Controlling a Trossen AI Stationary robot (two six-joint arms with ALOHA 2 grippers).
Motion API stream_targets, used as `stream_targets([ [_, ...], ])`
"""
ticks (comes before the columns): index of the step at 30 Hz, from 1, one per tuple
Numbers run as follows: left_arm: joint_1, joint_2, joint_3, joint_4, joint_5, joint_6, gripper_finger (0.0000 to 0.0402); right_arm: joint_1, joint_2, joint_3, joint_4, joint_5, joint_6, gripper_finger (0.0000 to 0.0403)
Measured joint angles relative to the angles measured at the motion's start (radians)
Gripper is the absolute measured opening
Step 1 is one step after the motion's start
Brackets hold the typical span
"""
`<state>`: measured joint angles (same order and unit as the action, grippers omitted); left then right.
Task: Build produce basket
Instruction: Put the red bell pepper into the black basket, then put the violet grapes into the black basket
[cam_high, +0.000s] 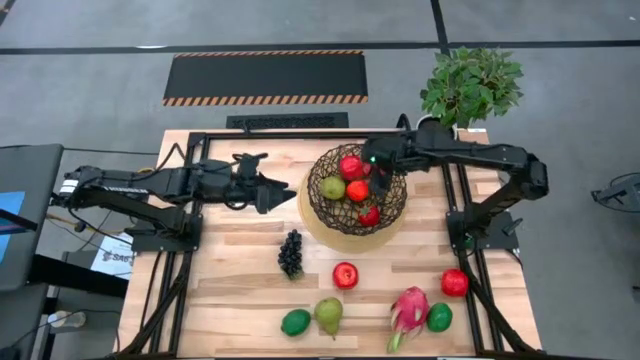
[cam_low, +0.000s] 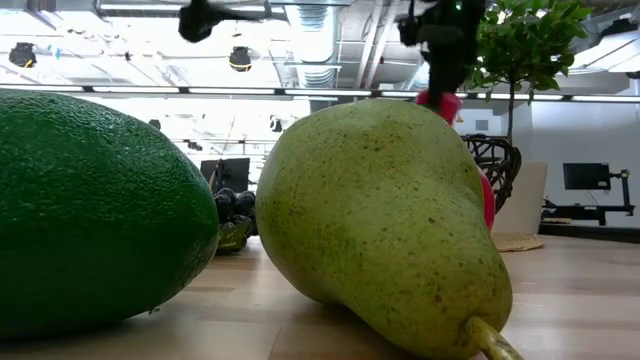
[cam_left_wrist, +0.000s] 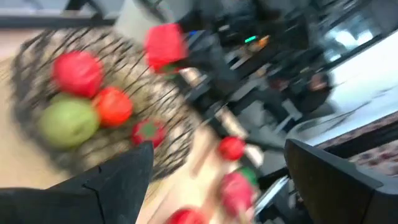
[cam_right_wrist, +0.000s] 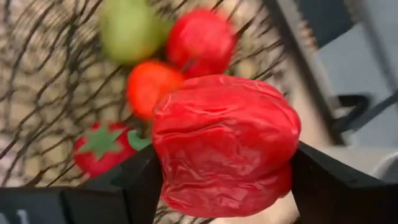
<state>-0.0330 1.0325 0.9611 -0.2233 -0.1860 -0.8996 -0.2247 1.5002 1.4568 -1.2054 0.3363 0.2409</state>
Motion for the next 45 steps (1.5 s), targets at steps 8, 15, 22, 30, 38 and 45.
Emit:
stream_targets([
  [8,0.000,0.008,0.000,-0.231,0.021,-0.030,0.0346,0.032,0.002,-0.142,0.053,-0.100,-0.001,0.0316],
  [15,-0.013,0.038,0.000,-0.312,0.023,-0.030,0.0346,0.046,0.001,-0.170,0.060,-0.104,-0.003,0.0361],
  [22,-0.060,0.094,-0.002,-0.349,0.033,-0.036,0.0346,0.046,0.001,-0.170,0.054,-0.108,-0.013,0.0396],
  [30,-0.123,0.184,-0.001,-0.354,0.068,-0.084,0.0346,0.046,0.000,-0.170,0.068,-0.130,-0.037,0.0392],
  [38,-0.234,0.329,-0.001,-0.365,0.034,-0.232,0.0345,0.046,0.000,-0.169,0.068,-0.131,-0.039,0.0392],
  [45,-0.285,0.491,-0.001,-0.359,0.031,-0.355,0.0345,0.046,0.000,-0.169,0.070,-0.131,-0.066,0.0390],
])
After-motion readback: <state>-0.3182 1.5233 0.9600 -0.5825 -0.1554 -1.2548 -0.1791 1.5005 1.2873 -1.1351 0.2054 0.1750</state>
